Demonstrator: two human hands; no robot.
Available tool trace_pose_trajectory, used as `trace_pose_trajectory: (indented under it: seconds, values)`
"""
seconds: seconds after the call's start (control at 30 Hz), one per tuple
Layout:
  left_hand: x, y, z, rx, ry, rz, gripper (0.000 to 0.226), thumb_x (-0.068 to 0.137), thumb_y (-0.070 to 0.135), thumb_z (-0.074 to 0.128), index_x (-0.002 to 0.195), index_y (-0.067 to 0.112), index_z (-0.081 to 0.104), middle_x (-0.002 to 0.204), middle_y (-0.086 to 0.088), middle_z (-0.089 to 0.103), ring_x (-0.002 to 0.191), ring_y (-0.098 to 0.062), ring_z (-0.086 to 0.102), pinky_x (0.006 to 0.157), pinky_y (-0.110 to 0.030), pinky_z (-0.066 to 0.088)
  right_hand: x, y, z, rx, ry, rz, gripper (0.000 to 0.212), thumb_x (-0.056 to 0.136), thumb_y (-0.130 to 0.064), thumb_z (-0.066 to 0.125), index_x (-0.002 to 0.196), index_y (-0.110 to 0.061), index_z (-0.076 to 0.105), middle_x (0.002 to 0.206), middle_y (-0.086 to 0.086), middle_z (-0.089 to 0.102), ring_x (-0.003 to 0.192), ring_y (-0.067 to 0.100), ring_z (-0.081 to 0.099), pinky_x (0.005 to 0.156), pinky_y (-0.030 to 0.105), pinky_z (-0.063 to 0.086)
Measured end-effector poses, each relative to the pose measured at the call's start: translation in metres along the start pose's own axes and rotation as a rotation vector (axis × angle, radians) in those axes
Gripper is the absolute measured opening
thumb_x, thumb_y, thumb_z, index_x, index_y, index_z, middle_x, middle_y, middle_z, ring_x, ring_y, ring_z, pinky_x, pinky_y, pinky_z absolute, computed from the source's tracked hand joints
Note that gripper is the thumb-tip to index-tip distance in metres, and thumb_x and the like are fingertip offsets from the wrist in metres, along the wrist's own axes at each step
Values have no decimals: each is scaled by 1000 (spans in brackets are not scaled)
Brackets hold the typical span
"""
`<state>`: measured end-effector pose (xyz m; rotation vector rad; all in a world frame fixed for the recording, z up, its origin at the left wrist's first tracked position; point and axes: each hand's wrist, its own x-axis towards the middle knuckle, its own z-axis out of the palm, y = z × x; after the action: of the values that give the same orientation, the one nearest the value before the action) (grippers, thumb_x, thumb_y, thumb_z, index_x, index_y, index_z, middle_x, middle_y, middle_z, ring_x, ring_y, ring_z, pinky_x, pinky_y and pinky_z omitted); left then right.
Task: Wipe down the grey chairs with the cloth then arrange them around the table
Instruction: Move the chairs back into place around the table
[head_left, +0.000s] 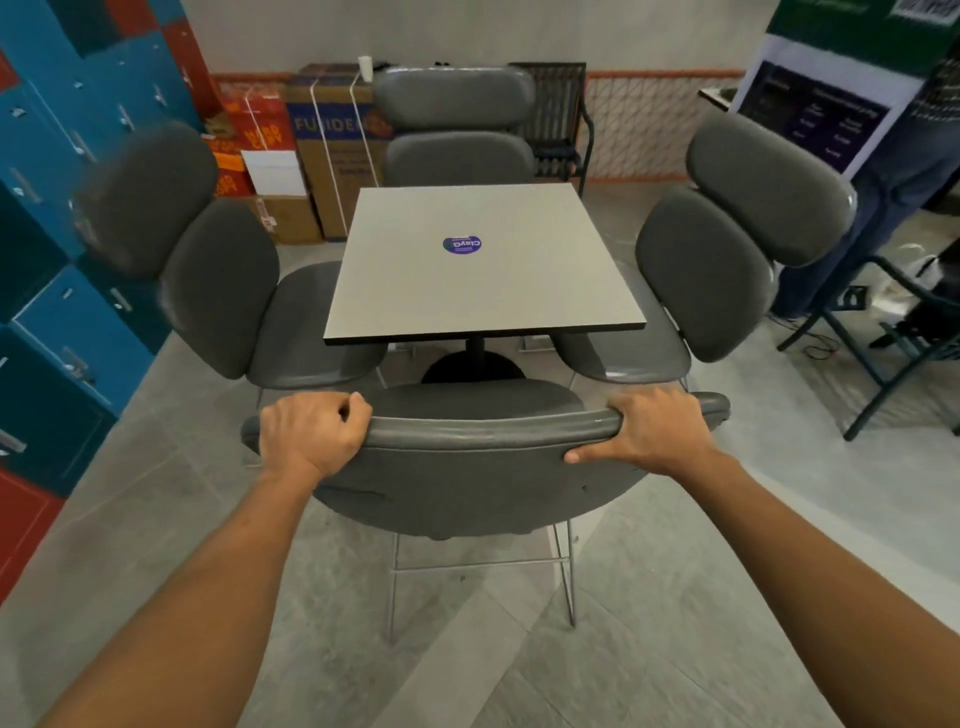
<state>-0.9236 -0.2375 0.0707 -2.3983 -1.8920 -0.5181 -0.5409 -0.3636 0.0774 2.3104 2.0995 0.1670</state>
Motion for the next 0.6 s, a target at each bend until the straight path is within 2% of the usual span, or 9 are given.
trace_pose_trajectory:
  seconds: [0.13, 0.27, 0.43, 0.6]
  values:
    - [5, -5, 0, 17, -20, 55, 50, 98, 49, 36, 62, 23, 59, 76, -12, 70, 78, -38, 64, 69, -38, 40, 5, -4, -4, 35, -62, 60, 89, 47, -111, 32, 75, -31, 57, 71, -10, 61, 70, 10, 58, 71, 34, 54]
    - [1, -8, -3, 28, -32, 87, 50, 100, 48, 41, 71, 19, 70, 78, -11, 69, 80, -38, 64, 69, -37, 40, -6, -13, -6, 73, -96, 109, 83, 47, -108, 38, 73, -32, 56, 70, -8, 61, 70, 11, 58, 71, 33, 53]
    - [-6, -21, -7, 18, -60, 106, 51, 99, 52, 38, 73, 22, 70, 81, -10, 72, 81, -36, 66, 75, -39, 49, -24, -26, -2, 63, -79, 119, 89, 44, -112, 29, 72, -32, 57, 69, -7, 62, 69, 13, 59, 76, 36, 53]
    - [-8, -22, -11, -5, -66, 122, 51, 100, 50, 36, 67, 24, 65, 74, -6, 67, 77, -32, 64, 73, -39, 46, -27, -28, 1, 20, -47, 94, 97, 47, -113, 22, 78, -31, 64, 71, -9, 61, 71, 11, 57, 76, 34, 50]
